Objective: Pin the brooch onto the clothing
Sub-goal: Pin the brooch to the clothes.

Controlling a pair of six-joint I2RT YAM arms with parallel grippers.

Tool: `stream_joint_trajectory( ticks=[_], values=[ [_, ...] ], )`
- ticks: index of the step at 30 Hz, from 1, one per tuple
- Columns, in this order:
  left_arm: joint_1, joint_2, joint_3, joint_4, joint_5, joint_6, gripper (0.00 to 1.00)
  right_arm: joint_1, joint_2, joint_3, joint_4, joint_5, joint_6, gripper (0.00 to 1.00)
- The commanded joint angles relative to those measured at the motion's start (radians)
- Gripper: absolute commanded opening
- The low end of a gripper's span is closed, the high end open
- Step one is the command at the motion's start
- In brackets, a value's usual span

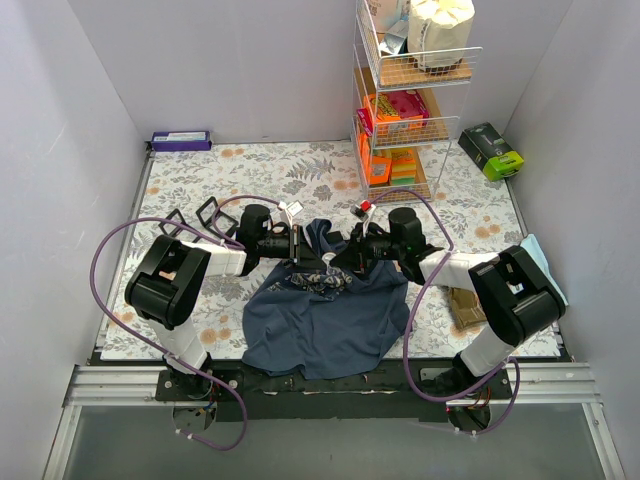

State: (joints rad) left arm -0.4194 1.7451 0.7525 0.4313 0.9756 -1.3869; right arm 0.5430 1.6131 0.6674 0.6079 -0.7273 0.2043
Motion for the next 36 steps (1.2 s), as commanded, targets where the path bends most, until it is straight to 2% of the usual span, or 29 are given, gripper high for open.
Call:
stream_joint_trajectory(
  ticks=[1,14,36],
  values=[
    [0.008,-0.07,0.053,0.152,0.048,-0.035,0.0,0.044,0.053,-0.022,-0.226,0.005,-0.068,0.17],
    [0.008,-0.084,0.061,0.132,0.044,-0.014,0.0,0.044,0.071,0.014,-0.295,0.028,-0.078,0.17],
    [-0.002,-0.124,0.088,0.046,0.035,0.104,0.0,0.072,0.13,0.09,-0.424,0.04,-0.123,0.17]
  ],
)
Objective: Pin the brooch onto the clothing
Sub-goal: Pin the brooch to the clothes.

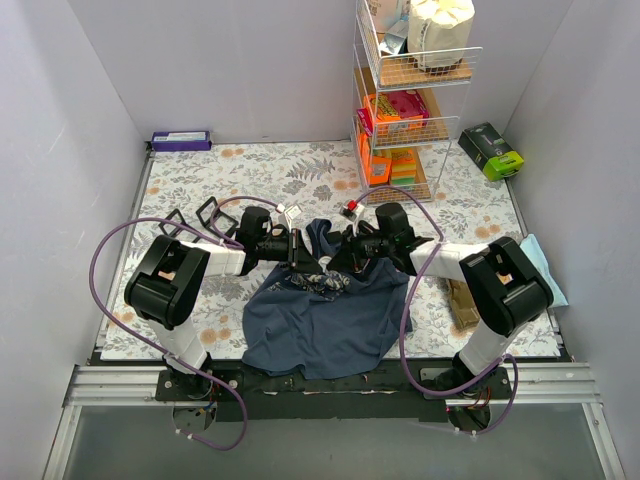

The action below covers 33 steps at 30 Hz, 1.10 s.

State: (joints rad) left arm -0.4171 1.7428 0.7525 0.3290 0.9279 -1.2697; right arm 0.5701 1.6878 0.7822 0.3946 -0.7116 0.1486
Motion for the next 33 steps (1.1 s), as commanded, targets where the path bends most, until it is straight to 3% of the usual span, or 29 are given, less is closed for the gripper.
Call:
stream_joint_trajectory(
  ticks=[1,18,33],
  values=[
    [-0.006,-0.124,0.088,0.147,0.084,-0.01,0.0,0.048,0.059,-0.018,-0.215,0.024,-0.069,0.17],
    [-0.028,-0.167,0.102,0.082,0.065,0.079,0.0,0.073,0.102,0.072,-0.281,0.09,-0.044,0.15],
    [-0.034,-0.163,0.104,0.039,0.012,0.089,0.0,0.031,-0.037,-0.031,-0.082,0.222,0.14,0.14]
  ],
)
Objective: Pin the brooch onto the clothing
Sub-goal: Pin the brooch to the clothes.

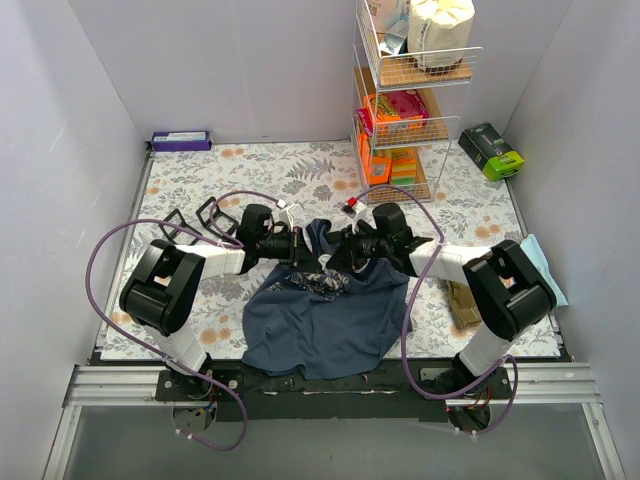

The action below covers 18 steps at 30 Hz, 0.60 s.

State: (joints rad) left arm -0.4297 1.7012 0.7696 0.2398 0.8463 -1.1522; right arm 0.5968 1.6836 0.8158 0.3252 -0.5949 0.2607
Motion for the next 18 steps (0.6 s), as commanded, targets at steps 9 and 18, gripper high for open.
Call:
stream_joint_trajectory(
  ticks=[9,18],
  values=[
    [-0.021,-0.107,0.089,0.119,0.082,-0.046,0.0,-0.009,-0.09,-0.098,0.078,0.087,0.064,0.14],
    [-0.012,-0.097,0.083,0.133,0.085,-0.073,0.0,-0.028,-0.127,-0.118,0.146,0.069,0.103,0.17]
  ],
)
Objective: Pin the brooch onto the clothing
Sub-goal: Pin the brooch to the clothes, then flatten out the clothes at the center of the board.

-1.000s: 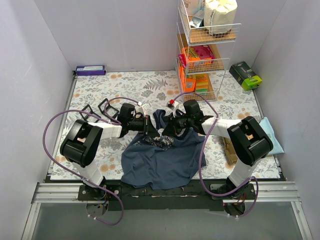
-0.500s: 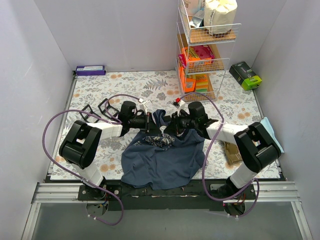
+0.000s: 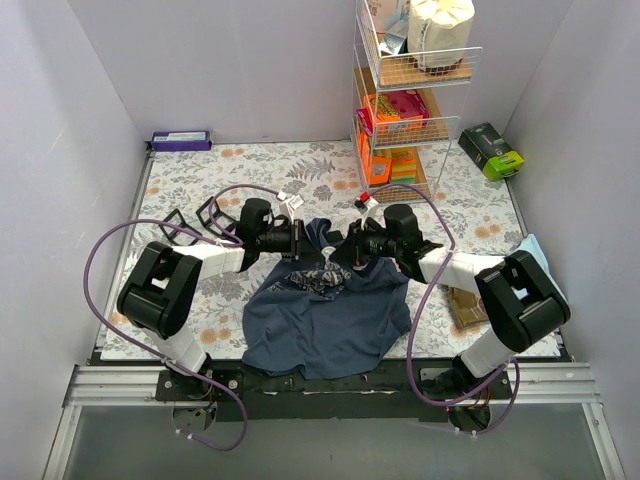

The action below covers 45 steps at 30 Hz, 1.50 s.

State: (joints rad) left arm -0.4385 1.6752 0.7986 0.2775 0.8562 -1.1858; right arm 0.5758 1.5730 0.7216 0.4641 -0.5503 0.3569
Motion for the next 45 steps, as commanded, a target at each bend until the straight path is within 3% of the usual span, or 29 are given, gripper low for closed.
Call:
stream_joint_trajectory(
  ticks=[1,7,10,11,13,17,18,19,22,27,32,43,45],
  values=[
    [0.0,-0.065,0.054,0.098,0.084,-0.044,0.0,-0.008,-0.018,-0.025,0.016,0.018,0.007,0.18],
    [0.007,-0.065,0.051,0.121,0.09,-0.058,0.0,-0.008,-0.034,-0.03,0.031,-0.016,0.008,0.21],
    [0.006,-0.074,0.051,0.12,0.09,-0.055,0.04,-0.01,-0.054,-0.03,0.019,-0.017,0.002,0.32],
    [0.007,-0.075,0.054,0.114,0.087,-0.049,0.19,-0.01,-0.067,-0.03,0.012,-0.011,-0.002,0.36],
    [0.007,-0.084,0.057,0.101,0.08,-0.04,0.31,-0.013,-0.08,-0.028,-0.014,0.0,-0.01,0.45],
    [0.021,-0.098,0.067,0.063,0.057,-0.011,0.6,-0.022,-0.123,-0.027,-0.062,0.027,-0.032,0.5],
    [0.024,-0.101,0.067,0.057,0.046,0.0,0.75,-0.025,-0.131,-0.027,-0.073,0.033,-0.035,0.52],
    [0.027,-0.106,0.076,0.045,0.037,0.011,0.84,-0.03,-0.142,-0.027,-0.097,0.038,-0.044,0.64],
    [0.041,-0.137,0.094,-0.036,-0.027,0.087,0.94,-0.039,-0.195,-0.028,-0.152,0.069,-0.064,0.73],
    [0.061,-0.192,0.152,-0.25,-0.256,0.253,0.98,-0.1,-0.271,-0.021,-0.264,0.13,-0.07,0.76],
    [0.07,-0.066,0.26,-0.489,-0.399,0.354,0.98,-0.215,-0.277,0.014,-0.375,0.193,-0.111,0.76],
    [0.076,0.116,0.341,-0.606,-0.384,0.387,0.98,-0.271,-0.047,0.199,-0.492,0.3,-0.249,0.74],
    [0.076,0.142,0.349,-0.617,-0.359,0.387,0.94,-0.272,0.016,0.225,-0.496,0.294,-0.256,0.73]
  ],
)
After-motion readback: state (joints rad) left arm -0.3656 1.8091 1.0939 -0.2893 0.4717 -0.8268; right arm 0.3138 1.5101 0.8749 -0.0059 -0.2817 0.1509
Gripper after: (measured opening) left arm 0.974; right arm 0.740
